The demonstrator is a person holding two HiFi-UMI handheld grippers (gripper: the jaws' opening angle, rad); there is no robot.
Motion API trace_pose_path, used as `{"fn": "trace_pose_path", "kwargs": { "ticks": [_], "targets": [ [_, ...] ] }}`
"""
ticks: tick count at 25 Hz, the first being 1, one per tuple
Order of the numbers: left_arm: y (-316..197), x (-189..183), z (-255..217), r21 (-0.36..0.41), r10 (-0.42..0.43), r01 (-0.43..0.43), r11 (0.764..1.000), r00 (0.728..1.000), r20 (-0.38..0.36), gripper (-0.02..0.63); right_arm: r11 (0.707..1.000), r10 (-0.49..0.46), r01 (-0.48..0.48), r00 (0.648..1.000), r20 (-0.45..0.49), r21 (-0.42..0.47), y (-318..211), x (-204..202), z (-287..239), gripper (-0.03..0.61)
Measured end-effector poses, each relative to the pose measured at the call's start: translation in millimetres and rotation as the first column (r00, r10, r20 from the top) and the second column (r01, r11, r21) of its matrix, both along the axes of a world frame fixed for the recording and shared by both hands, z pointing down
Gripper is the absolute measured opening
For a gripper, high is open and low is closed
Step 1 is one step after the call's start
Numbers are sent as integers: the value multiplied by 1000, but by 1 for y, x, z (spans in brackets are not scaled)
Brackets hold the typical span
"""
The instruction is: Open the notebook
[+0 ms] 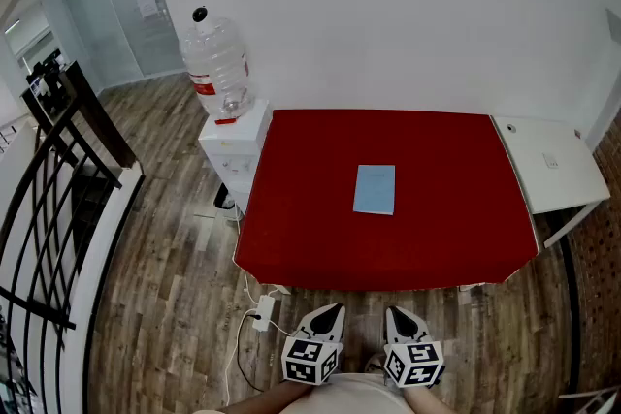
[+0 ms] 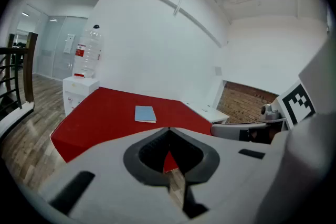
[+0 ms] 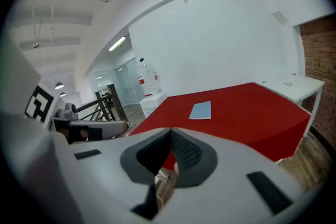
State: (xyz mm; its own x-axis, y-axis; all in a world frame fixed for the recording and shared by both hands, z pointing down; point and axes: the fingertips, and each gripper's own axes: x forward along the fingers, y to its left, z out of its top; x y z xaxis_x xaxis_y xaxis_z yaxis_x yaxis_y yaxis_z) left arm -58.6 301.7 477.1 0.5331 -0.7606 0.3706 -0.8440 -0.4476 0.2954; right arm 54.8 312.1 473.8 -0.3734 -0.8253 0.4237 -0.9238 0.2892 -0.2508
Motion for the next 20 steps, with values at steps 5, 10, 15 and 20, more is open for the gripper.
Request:
{"fn": "trace_pose_path", "kwargs": {
  "ticks": [5,10,15,20],
  "targets": [
    [1,-13,4,-2,15,-15,1000,1000,-7,5,1000,11,-11,1000,12,-1,4,-20,2,6],
    [-11,-15,7,-13,19,-19,1000,1000,-17,5,1000,23,-22,1000,8,-10,-6,-20,5,6],
    [-40,-10,14,-19,6,-6,1000,1000,-10,5,1000,4,-4,1000,17,-18,-37,-19,14,6],
    [-100,3,17,-21,-23,23,1000,1000,-1,5,999,-38,39,999,21,-3,-105,-9,14,6]
  ]
}}
